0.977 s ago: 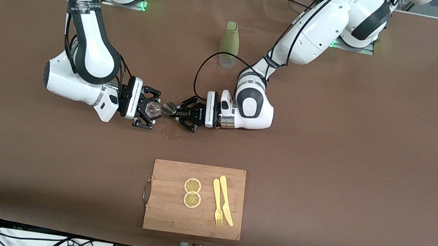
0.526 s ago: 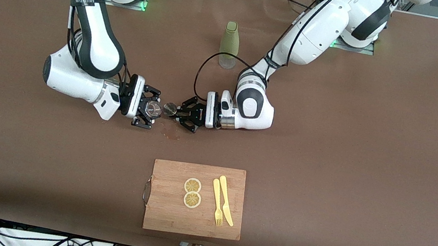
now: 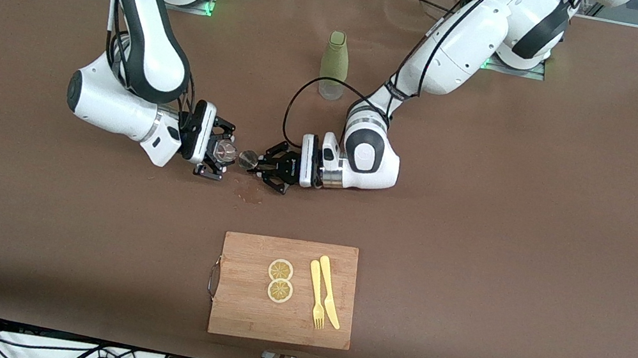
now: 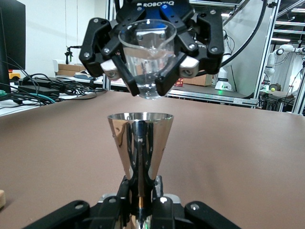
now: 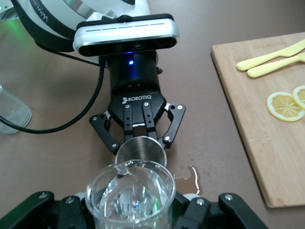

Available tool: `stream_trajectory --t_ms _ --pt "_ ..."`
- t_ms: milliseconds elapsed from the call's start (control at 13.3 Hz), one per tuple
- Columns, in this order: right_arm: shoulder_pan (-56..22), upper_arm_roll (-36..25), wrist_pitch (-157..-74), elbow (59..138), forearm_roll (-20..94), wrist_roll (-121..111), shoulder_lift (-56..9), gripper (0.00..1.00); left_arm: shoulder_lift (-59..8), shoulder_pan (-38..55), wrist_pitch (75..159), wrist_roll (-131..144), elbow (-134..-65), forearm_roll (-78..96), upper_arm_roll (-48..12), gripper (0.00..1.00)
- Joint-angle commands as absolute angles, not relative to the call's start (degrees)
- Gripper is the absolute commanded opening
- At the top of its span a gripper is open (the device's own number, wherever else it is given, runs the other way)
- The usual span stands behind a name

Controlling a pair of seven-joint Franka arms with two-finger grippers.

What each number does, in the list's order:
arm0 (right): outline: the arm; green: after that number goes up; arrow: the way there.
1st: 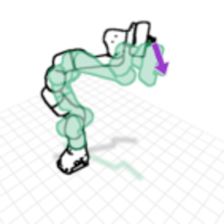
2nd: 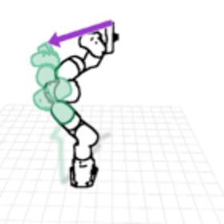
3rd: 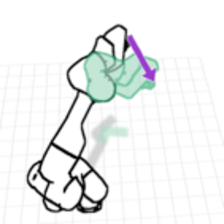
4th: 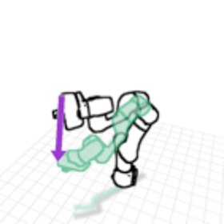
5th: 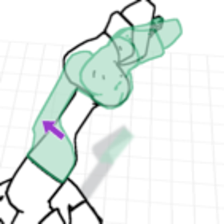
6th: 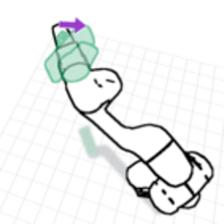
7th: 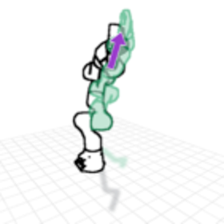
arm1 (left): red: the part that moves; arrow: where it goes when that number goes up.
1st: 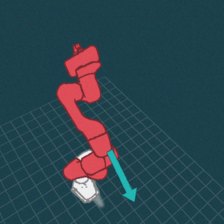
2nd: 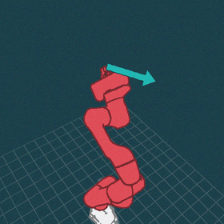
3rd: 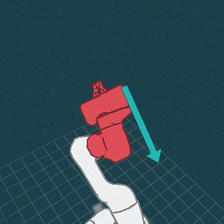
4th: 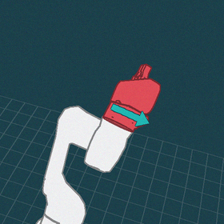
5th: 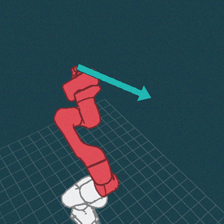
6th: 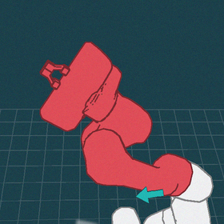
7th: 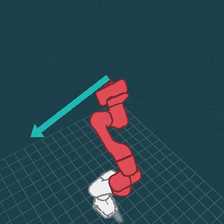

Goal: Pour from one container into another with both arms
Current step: 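Tilt the glass cup with the right gripper to pour into the jigger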

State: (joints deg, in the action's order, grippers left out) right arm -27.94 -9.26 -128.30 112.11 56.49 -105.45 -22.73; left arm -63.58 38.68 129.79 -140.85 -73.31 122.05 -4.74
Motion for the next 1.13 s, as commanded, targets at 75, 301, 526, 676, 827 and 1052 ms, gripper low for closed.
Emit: stream_trajectory --t_ms 75,301,526,676,827,1052 --pt "-30.1 -9.9 -130.1 114.2 52.2 -100.0 -20.2 0.28 -64.9 39.1 131.1 -142.8 -70.9 124.0 -4.7 0.0" --pt "-30.4 -10.0 -130.6 114.2 51.1 -98.8 -20.2 0.28 -65.0 39.1 131.1 -142.8 -70.9 124.0 -4.6 0.0" --pt "-30.5 -9.9 -130.7 114.0 48.5 -96.1 -19.8 0.28 -65.1 39.2 131.1 -142.8 -70.9 124.0 -4.6 0.0" --pt "-31.1 -9.9 -130.8 113.7 48.3 -94.6 -19.8 0.28 -65.1 39.1 131.1 -142.8 -70.9 124.0 -4.7 0.0" --pt "-31.2 -9.8 -131.6 113.6 48.3 -92.9 -19.8 0.28 -65.1 39.2 131.1 -142.8 -70.9 124.0 -4.6 0.0" --pt "-31.9 -9.8 -131.9 113.4 45.7 -89.6 -19.9 0.28 -65.1 39.2 131.1 -142.8 -70.9 124.0 -4.7 0.0"
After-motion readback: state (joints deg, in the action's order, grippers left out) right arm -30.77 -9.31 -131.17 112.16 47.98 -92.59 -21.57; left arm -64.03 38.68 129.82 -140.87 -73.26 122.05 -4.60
